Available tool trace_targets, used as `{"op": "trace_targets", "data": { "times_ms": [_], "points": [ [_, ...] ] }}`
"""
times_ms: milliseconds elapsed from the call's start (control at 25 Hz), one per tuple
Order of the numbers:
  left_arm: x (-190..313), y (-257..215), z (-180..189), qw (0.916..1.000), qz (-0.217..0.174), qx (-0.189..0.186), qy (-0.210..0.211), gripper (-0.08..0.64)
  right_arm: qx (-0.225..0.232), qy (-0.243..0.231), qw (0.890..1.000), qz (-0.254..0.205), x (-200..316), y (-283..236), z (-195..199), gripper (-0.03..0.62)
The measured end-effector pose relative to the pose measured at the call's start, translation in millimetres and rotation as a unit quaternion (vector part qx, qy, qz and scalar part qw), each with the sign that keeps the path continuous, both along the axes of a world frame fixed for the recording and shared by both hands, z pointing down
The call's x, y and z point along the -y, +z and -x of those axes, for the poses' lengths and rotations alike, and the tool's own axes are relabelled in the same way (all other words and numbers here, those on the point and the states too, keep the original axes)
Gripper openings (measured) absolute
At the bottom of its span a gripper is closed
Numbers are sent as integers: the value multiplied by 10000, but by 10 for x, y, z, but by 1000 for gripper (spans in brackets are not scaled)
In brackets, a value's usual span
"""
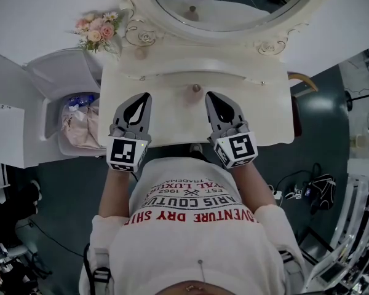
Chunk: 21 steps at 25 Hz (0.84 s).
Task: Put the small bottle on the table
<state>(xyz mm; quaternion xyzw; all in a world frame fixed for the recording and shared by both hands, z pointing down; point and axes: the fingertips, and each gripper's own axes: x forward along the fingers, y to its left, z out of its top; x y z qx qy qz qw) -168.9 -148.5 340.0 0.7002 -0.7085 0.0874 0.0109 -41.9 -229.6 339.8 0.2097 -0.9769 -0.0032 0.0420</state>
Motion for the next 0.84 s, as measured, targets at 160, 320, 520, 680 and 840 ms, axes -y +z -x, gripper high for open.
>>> {"op": "trace_targets", "data": {
  "times_ms": [160, 320, 520, 680, 840],
  "points": [
    [8, 18, 0, 10000, 13, -15, 12, 8, -63, 31, 10000, -31, 6, 16, -7, -2],
    [24, -44, -7, 9999, -114, 65, -55, 8, -131, 81, 9998, -86, 20, 33, -34, -2],
    [66, -16, -28, 10000, -39, 87, -4, 8, -154, 118, 9998, -111, 54, 43, -62, -2],
    [91, 7, -78, 9999, -13, 95, 90, 8, -176, 113, 9997, -104, 66, 58, -76, -2],
    [128, 28, -86, 9999, -4, 96, 135, 8, -184, 133, 9997, -73, 89, 80, -75, -2]
  ]
}}
